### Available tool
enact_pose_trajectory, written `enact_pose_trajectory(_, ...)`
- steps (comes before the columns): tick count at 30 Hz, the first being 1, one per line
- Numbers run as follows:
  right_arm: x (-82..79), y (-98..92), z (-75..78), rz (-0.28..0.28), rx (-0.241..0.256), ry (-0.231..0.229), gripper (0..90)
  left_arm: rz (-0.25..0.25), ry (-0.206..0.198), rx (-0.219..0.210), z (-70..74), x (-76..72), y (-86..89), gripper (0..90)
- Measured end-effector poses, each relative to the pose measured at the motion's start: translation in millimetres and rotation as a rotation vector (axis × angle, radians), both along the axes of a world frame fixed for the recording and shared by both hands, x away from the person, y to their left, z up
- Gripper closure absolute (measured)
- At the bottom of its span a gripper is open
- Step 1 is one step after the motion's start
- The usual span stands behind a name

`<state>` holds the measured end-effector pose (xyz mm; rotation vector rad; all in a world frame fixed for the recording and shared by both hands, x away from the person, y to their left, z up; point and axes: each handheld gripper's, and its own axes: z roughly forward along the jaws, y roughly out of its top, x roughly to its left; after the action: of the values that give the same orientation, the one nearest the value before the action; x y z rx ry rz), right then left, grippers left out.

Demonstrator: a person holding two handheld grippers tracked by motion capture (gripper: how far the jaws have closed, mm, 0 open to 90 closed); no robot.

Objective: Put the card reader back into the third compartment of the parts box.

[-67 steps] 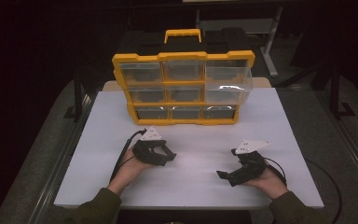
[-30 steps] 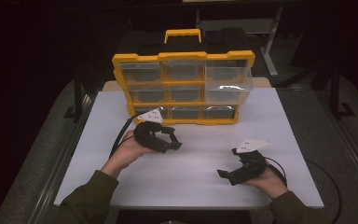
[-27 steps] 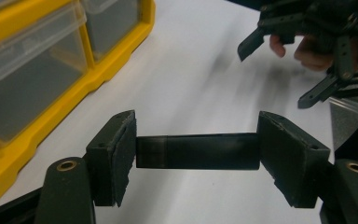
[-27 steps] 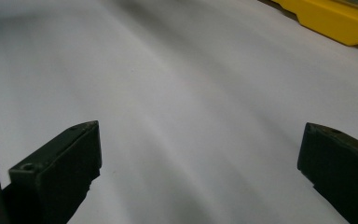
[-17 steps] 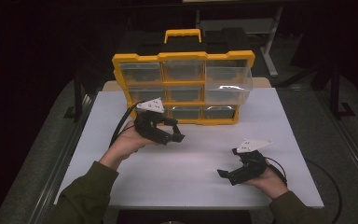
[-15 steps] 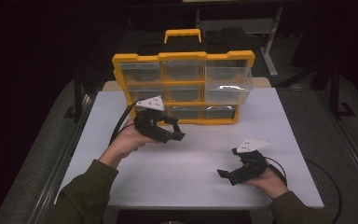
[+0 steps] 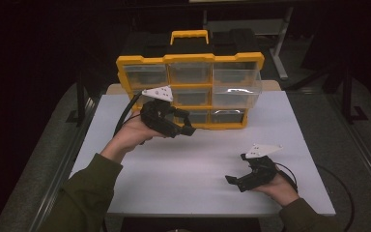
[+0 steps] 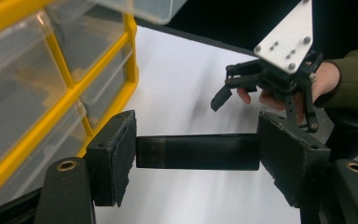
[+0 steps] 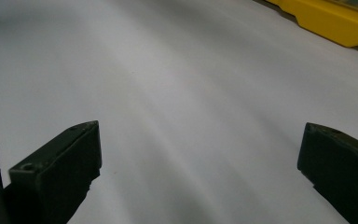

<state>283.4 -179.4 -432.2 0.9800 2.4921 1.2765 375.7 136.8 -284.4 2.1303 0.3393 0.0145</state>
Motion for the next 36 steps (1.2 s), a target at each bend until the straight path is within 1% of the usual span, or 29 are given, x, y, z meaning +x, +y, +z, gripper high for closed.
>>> enact_pose_trajectory(4,0.1,-0.1,0.0,0.0,0.0,-0.001,0.0,-0.016,0.0,-0.008,10.5,2.8,-2.1,30.4)
enact_pose_trajectory(10,-0.1,-0.4,0.1,-0.001,-0.001,-0.001,0.0,-0.028,0.005,-0.012,23.6,9.0,-4.6,30.4)
enact_pose_trajectory(19,-0.3,-0.5,0.2,-0.001,-0.001,-0.001,0.0,-0.045,-0.012,-0.018,44.9,17.4,-8.1,30.4)
enact_pose_trajectory(21,-0.3,-0.6,0.1,-0.001,-0.002,-0.002,0.0,-0.05,-0.014,-0.027,50.2,18.5,-8.6,30.4)
enact_pose_trajectory(24,-0.5,-0.6,0.2,-0.002,-0.001,-0.002,0.0,-0.059,-0.02,-0.029,58.0,19.6,-9.7,30.3)
enact_pose_trajectory(30,-0.9,-0.6,0.2,-0.002,0.0,-0.003,0.0,-0.079,-0.021,-0.028,71.4,24.9,-13.9,30.4)
enact_pose_trajectory(36,-1.0,-0.9,0.2,-0.001,-0.003,-0.002,0.0,-0.1,-0.03,-0.027,86.3,28.8,-19.9,30.4)
